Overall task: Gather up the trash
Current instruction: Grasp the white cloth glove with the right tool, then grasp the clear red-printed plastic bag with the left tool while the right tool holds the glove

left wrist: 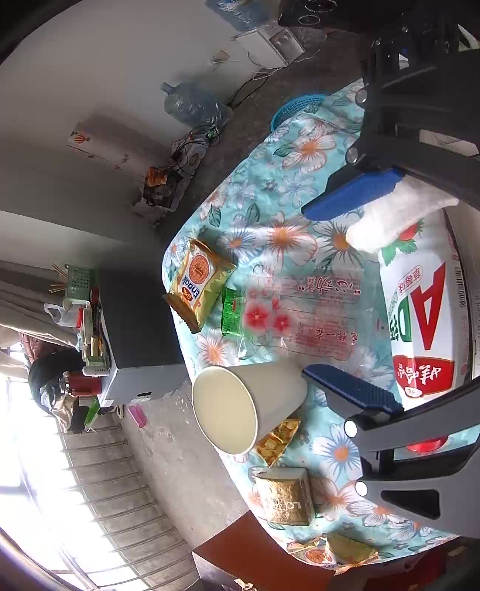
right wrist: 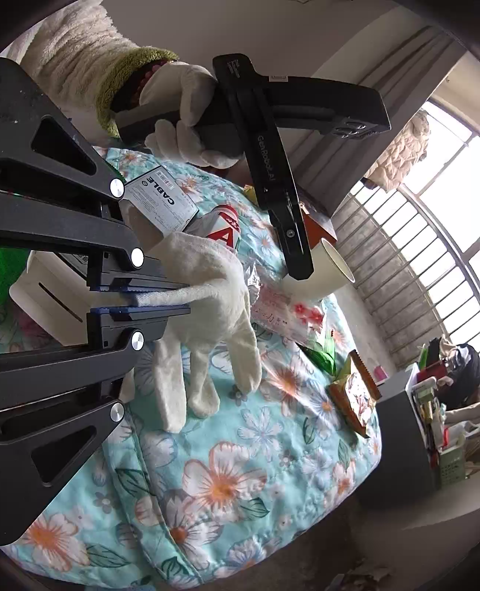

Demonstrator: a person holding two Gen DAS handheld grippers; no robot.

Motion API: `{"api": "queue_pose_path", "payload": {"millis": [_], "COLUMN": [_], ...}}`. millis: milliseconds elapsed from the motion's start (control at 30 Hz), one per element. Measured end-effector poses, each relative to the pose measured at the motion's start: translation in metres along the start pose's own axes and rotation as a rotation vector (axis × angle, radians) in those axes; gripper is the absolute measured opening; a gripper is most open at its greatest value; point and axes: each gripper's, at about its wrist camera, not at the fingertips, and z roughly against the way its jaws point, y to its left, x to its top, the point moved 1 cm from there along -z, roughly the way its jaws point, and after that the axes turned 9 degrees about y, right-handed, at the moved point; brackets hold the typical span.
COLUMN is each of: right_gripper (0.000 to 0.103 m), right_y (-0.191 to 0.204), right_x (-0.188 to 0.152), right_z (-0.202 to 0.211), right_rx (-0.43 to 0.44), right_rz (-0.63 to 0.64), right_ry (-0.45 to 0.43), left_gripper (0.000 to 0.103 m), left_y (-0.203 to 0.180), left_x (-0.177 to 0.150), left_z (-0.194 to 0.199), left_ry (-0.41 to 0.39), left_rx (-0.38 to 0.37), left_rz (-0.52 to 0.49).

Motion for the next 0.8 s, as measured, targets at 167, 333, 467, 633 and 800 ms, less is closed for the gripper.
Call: {"api": "queue_pose_path", "payload": {"millis": [167,333,467,633,800], "right_gripper": [0.004,0.004,0.004,0.004,0.004], "right_y": [-0.025,-0.045,-0.057,-0.062,-0.064], "right_x": [-0.013,-0.028,-0.038,-0.045,-0.046], "right_z": [0.031,0.058,0.067,0.068,0.069], "right_rx": [0.029,0.03,0.053,0.07,0.082], "right_rz": [-0.094,-0.155,-0.194,-0.213,-0.225], "right_ry": [-0.061,-0.113,-0.127,-0.126,-0.126], "left_gripper": [0.078,0.074,0.064,0.052,0.031], "left_y": [-0.017,-0.036,-0.04,-0.034,-0.03], "left_x": [0.021,0.028,0.024,0.019,0.021], "left_z": [-0.035,-0.067,-0.084,-0.096,-0.099], "left_ry": [0.074,0.156,0.184,0.217,0.238], "left_rx": [0.067,0.178,0.257,0.291,0.282], "left_rz": [-0.076,-0.158,-0.186,-0.167,-0.138]}}
